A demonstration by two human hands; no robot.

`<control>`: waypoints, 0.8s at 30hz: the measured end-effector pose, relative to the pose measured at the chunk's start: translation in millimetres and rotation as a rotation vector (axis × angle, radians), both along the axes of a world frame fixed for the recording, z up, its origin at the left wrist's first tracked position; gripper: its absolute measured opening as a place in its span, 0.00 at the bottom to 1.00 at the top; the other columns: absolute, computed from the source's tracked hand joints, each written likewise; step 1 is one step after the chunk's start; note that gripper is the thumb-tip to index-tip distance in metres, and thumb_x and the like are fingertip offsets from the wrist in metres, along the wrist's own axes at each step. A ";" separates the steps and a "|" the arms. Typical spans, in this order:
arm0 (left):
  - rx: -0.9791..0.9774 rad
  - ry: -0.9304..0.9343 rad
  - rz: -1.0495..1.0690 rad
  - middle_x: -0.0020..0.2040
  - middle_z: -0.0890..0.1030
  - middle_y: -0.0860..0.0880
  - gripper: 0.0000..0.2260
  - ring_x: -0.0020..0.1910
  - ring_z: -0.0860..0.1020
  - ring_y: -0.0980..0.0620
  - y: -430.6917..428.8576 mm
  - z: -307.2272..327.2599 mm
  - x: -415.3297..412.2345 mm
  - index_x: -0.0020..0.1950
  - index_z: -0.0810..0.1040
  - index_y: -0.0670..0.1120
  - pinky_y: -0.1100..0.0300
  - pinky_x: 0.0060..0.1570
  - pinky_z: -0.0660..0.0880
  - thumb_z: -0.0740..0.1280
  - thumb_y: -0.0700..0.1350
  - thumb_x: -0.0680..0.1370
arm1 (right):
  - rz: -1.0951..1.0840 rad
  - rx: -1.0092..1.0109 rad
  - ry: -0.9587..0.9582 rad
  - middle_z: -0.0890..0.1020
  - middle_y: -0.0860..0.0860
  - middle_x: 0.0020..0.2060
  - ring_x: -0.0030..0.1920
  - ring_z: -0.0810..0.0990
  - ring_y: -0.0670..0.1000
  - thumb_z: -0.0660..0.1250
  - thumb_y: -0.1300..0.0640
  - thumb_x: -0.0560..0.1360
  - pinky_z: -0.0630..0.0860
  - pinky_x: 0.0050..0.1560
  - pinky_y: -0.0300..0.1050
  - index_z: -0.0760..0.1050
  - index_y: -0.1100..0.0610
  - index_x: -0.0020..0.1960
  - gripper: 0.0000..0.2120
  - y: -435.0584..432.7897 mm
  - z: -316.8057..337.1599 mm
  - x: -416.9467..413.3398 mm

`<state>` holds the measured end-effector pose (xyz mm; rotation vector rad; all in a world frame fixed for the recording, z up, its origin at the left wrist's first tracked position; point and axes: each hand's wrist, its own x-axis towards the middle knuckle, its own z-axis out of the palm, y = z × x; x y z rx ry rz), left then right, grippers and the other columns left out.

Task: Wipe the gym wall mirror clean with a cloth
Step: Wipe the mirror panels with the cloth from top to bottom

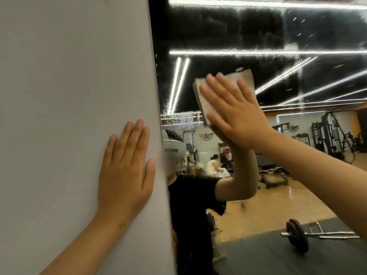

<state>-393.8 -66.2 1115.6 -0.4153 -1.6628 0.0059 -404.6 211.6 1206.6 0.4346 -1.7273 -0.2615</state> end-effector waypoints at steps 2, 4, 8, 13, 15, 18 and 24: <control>0.002 0.001 -0.004 0.80 0.57 0.46 0.27 0.80 0.53 0.49 -0.4 -1.1 -0.5 0.80 0.57 0.42 0.48 0.78 0.48 0.50 0.49 0.82 | 0.013 -0.137 0.014 0.49 0.48 0.81 0.80 0.44 0.49 0.42 0.41 0.82 0.41 0.78 0.56 0.46 0.49 0.81 0.29 -18.0 26.5 -0.9; 0.006 0.012 -0.014 0.80 0.58 0.46 0.27 0.80 0.54 0.49 -0.8 -1.2 -1.1 0.80 0.58 0.42 0.48 0.78 0.49 0.50 0.49 0.82 | 0.033 -0.242 0.017 0.47 0.48 0.81 0.80 0.42 0.49 0.42 0.43 0.83 0.38 0.78 0.55 0.45 0.49 0.81 0.28 -34.9 34.4 -2.8; 0.003 0.037 -0.039 0.80 0.60 0.45 0.26 0.80 0.56 0.48 -1.1 -1.1 -2.1 0.79 0.60 0.41 0.48 0.78 0.49 0.50 0.48 0.82 | 0.071 -0.191 0.043 0.48 0.49 0.81 0.80 0.43 0.50 0.44 0.44 0.84 0.40 0.78 0.59 0.46 0.50 0.82 0.28 -55.8 -0.3 -2.1; 0.001 0.023 -0.058 0.80 0.59 0.45 0.26 0.80 0.54 0.49 -2.1 -2.1 -1.6 0.79 0.59 0.40 0.49 0.78 0.49 0.50 0.47 0.82 | 0.048 0.070 -0.007 0.48 0.52 0.81 0.80 0.45 0.53 0.45 0.44 0.84 0.45 0.78 0.63 0.49 0.52 0.81 0.28 -62.5 -88.2 5.7; 0.000 0.023 -0.063 0.80 0.59 0.45 0.26 0.80 0.54 0.49 -2.2 -1.6 -1.4 0.79 0.59 0.40 0.48 0.78 0.49 0.50 0.47 0.82 | 0.046 0.162 -0.047 0.50 0.52 0.81 0.80 0.46 0.54 0.47 0.44 0.84 0.46 0.78 0.62 0.51 0.52 0.81 0.28 -53.3 -121.5 8.8; 0.003 0.022 -0.061 0.80 0.59 0.44 0.26 0.80 0.55 0.48 -2.3 -1.7 -0.9 0.79 0.60 0.40 0.48 0.78 0.49 0.50 0.47 0.82 | 0.044 0.299 -0.076 0.52 0.50 0.81 0.80 0.48 0.52 0.48 0.43 0.83 0.45 0.78 0.60 0.54 0.50 0.81 0.28 -35.3 -131.1 12.1; 0.007 0.018 -0.064 0.80 0.59 0.45 0.26 0.80 0.55 0.48 -1.0 -1.1 -1.3 0.79 0.59 0.40 0.48 0.78 0.50 0.51 0.47 0.82 | 0.008 0.221 -0.014 0.52 0.50 0.81 0.80 0.47 0.51 0.46 0.41 0.83 0.44 0.78 0.58 0.51 0.50 0.81 0.29 -27.5 -53.0 3.3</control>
